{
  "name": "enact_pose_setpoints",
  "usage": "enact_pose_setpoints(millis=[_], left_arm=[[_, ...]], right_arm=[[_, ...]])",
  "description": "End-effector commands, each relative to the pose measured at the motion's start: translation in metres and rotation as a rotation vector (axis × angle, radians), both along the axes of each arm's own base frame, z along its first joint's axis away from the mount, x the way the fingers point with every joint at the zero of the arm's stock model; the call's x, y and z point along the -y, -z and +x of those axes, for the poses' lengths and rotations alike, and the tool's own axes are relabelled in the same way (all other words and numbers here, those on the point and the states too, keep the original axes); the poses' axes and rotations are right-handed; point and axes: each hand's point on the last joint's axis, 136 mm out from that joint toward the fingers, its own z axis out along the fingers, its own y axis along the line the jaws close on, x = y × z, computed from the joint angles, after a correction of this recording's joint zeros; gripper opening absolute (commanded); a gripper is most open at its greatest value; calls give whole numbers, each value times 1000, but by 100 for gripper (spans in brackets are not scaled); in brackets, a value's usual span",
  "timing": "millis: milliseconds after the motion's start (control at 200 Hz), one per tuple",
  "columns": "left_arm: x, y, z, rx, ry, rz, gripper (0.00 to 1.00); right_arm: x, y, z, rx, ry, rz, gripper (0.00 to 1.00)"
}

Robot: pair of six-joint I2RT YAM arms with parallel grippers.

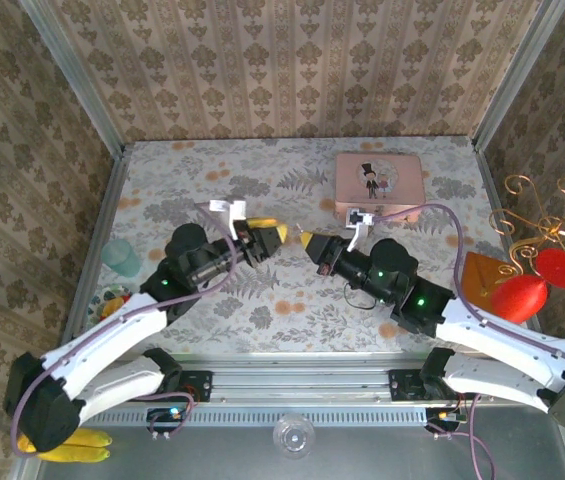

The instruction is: Unlock the padlock with the key

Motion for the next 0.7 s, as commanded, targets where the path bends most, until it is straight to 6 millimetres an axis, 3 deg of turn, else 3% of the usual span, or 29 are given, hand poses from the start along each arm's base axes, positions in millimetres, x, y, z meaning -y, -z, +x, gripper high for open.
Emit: enact_pose_setpoints(millis=[0,95,205,310,580,695], left_arm=[[-53,33,39,-120,-278,150,51],[-71,58,56,-223,-354,235,51],[-58,79,70,-253,-352,354,53],[-23,92,81,-239,-283,404,55],[89,128,95,-162,-66,511,57],[132,154,102,-153,11,556,58]], right_arm=[[31,3,2,-31,123,-212,0],[57,-14,0,-14,203,-323,0],[84,-38,-4,26,277,-414,0],[112,-57,-9,63,349,-470,0],[171,-92,-36,171,448,-493,0],[195,-102,-50,197,478,-465,0]])
